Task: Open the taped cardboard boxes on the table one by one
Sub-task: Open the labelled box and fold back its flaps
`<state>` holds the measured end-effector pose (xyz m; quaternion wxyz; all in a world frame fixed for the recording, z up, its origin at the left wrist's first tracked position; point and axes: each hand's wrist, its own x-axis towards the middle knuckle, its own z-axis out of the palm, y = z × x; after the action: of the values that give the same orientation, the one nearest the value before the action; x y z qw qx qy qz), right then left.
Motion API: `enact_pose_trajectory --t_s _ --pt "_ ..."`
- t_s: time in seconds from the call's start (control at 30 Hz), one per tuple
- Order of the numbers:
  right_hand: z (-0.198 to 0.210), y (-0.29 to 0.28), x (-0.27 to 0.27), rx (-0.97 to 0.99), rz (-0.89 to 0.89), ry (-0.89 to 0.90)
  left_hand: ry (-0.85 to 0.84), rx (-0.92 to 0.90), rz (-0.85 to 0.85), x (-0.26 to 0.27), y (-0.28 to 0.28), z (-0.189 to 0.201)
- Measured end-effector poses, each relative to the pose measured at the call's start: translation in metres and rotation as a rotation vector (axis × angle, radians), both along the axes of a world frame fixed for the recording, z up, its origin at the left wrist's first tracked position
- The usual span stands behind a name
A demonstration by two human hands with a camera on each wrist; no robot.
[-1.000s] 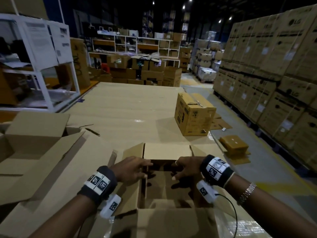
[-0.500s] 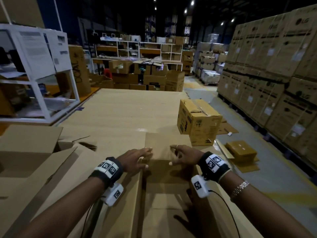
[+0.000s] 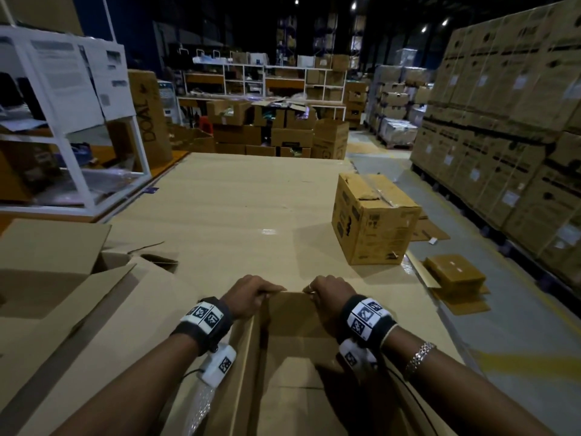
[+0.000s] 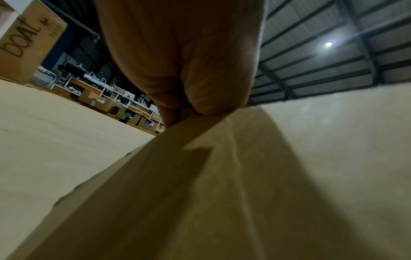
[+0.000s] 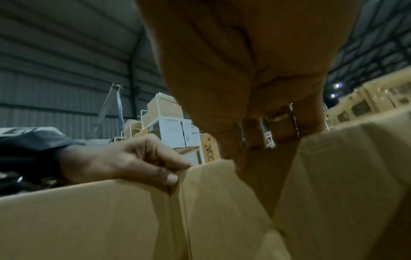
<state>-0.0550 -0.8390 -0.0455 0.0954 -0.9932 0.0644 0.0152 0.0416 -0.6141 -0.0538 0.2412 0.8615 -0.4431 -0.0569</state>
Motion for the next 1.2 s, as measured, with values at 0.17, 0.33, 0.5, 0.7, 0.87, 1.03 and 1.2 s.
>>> enact_pose_trajectory --t_s 0.17,0.33,0.5,0.7,0.87,1.03,1.2 --pt "0.012 -0.006 0.003 0.015 -0.039 0.063 0.026 0.009 0.010 -0.003 0.001 0.005" --pt "0.030 0.002 -0.002 0.003 -0.042 0.140 0.006 0.036 0.050 -0.005 0.002 0.005" --pt "0.053 -0.002 -0.028 0.074 0.025 0.289 0.049 -0.051 0.066 -0.014 0.035 -0.005" --pt "0.086 0.007 -0.113 0.089 0.069 0.403 0.231 -0.046 -0.016 -0.066 0.088 -0.003" --pt "0.069 0.020 -0.190 0.171 0.123 0.505 0.291 -0.018 -0.046 -0.139 0.110 0.012" --pt "0.046 0.036 -0.254 0.202 0.099 0.446 0.256 -0.034 -0.048 -0.196 0.127 -0.002" --pt "0.015 0.042 -0.299 0.293 0.074 0.186 0.181 -0.271 0.090 -0.243 0.131 -0.022"
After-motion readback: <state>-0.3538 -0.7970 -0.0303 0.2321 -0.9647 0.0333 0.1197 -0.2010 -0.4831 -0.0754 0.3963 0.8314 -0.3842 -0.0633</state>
